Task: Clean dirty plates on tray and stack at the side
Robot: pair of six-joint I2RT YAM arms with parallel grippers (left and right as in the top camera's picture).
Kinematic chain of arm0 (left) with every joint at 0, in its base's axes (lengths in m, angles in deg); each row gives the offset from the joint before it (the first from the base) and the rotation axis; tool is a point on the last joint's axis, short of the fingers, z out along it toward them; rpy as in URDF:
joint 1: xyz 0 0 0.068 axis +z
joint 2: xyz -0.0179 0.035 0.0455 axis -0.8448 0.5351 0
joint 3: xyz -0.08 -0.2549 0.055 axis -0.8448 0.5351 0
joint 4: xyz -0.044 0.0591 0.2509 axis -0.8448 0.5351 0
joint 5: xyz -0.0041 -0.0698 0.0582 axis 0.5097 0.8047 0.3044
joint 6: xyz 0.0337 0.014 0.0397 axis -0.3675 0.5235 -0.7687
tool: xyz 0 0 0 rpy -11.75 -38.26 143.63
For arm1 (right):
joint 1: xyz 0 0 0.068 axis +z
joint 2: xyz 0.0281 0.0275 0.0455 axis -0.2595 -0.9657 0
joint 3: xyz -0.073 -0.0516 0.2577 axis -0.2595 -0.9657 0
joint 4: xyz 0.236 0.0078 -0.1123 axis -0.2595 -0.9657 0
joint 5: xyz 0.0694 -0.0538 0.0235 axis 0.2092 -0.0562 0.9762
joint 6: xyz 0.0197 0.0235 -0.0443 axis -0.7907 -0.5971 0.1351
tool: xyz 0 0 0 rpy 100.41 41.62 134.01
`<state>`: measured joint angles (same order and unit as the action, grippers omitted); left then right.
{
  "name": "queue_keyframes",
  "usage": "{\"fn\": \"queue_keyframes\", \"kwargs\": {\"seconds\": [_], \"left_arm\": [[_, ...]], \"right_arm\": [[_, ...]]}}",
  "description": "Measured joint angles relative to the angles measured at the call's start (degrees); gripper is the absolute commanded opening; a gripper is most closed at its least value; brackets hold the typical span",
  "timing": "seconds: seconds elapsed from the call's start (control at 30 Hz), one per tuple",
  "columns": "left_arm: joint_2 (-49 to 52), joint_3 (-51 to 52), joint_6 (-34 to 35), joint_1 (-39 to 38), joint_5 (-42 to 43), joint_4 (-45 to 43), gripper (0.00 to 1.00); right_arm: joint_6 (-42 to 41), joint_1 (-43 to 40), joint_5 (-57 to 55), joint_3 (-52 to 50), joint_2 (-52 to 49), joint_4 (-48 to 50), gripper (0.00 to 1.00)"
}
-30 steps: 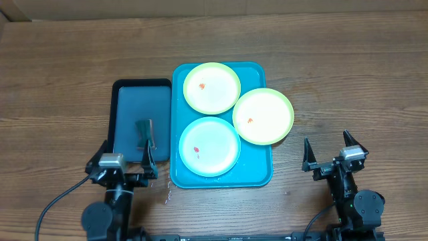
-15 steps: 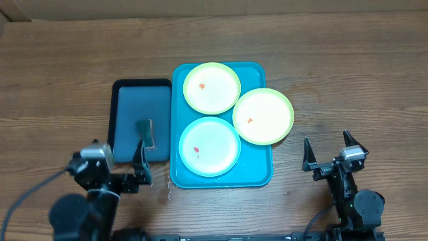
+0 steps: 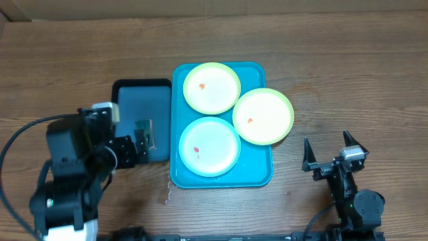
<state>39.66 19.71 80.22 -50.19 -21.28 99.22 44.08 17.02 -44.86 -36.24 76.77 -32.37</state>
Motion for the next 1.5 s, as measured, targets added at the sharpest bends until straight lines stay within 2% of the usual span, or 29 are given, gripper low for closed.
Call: {"fn": "queue_keyframes", "kwargs": {"seconds": [0.07,0.1,0.13,0.17,0.2,0.23,0.67,0.97,1.17,1.37,1.5], "left_arm": [[1.73,-0.02,0.00,0.00,2.38,0.07,1.00],[2.47,-0.02,-0.02,0.00,3.37,0.09,0.71],[2.95,-0.02,0.17,0.00,3.93,0.13,0.37],[3.56,-0.02,0.04,0.00,4.55,0.33,0.17],[4.11,-0.02,0.04,0.00,5.07,0.50,0.07],[4.48,-0.02,0.09,0.00,5.35,0.59,0.04],[8.87,-0.09,2.29,0.00,4.70,6.32,0.04],[9.53,-0.09,3.10,0.00,4.15,6.80,0.04],[9.53,-0.09,3.17,0.00,4.13,7.85,0.10],[9.53,-0.09,3.28,0.00,3.93,7.89,0.32],[9.53,-0.09,3.61,0.00,3.91,6.10,0.40]], "right_arm": [[0.00,0.00,0.00,0.00,0.00,0.00,1.00],[-0.02,0.00,0.00,0.00,0.00,0.00,1.00],[-0.02,-0.02,0.02,0.00,0.00,-0.02,1.00],[-0.02,0.00,0.02,0.00,0.00,-0.02,1.00],[-0.02,0.00,0.00,0.00,0.00,-0.02,1.00],[-0.04,0.00,0.02,0.00,0.00,0.02,0.99],[-0.02,0.00,0.00,0.00,0.00,-0.02,1.00],[-0.02,-0.02,0.00,0.00,0.00,-0.02,1.00],[0.00,0.00,0.02,0.00,0.00,-0.02,1.00],[-0.02,0.00,0.02,0.00,0.00,0.00,1.00],[0.00,-0.02,0.00,0.00,0.00,0.00,1.00]]}}
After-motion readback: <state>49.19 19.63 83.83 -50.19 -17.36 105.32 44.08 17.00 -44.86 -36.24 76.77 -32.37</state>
